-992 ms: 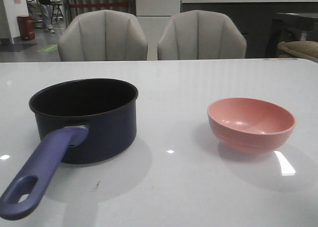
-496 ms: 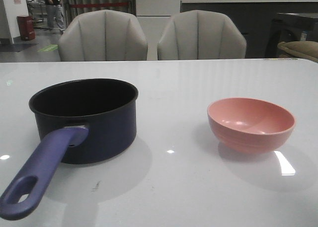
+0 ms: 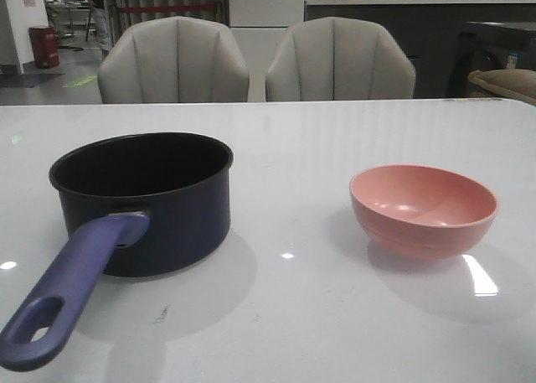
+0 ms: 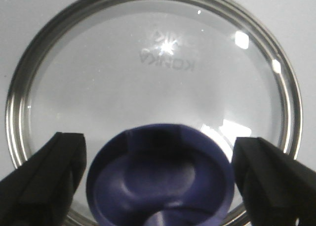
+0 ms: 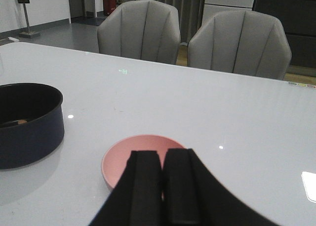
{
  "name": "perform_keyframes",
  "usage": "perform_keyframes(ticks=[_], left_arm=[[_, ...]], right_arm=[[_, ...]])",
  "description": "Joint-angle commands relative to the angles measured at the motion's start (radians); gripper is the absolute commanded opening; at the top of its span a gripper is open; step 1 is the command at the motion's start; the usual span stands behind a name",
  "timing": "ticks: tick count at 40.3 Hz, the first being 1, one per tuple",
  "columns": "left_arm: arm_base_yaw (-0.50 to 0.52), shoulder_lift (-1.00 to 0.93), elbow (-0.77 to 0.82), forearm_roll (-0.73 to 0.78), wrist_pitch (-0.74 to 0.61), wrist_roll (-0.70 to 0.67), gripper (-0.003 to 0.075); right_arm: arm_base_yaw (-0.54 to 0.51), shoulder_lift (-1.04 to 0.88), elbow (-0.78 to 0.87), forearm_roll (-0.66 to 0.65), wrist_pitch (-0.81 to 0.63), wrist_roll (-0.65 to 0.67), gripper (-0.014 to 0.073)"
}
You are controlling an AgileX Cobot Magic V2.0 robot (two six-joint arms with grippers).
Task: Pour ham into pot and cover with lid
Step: 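Grasp the glass lid knob with the left gripper and lift it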
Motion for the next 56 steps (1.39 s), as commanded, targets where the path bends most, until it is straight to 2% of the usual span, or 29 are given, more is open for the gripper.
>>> perform_keyframes(ticks=[1, 7, 10, 25, 37, 44, 56], left_arm=[[0.001, -0.045, -0.029, -0.006, -0.019, -0.009, 0.0538], [0.001, -0.045, -0.029, -0.006, -0.022, -0.009, 0.0407], [0.001, -0.045, -0.029, -0.006, -0.022, -0.009, 0.0375], [0.001, -0.057, -0.031, -0.006, -0.02, -0.009, 0.0371], [-0.008, -0.131, -0.14, -0.013, 0.024, 0.019, 0.0371], [-0.086, -0.169, -0.24, -0.013, 0.081, 0.051, 0.0371], [-0.357, -0.166, -0.413, -0.013, 0.155, 0.056, 0.0371]], right_arm=[[0.0, 0.004, -0.028, 0.005, -0.075, -0.001, 0.0148], [0.0, 0.004, -0.028, 0.005, -0.075, -0.001, 0.0148], [0.0, 0.004, -0.028, 0.005, -0.075, -0.001, 0.0148], [0.0, 0.004, -0.028, 0.005, -0.075, -0.001, 0.0148], [0.0, 0.004, -0.028, 0.005, -0.075, -0.001, 0.0148], [0.0, 0.004, -0.028, 0.005, -0.075, -0.001, 0.0148], [0.0, 0.004, -0.028, 0.005, -0.075, -0.001, 0.0148]])
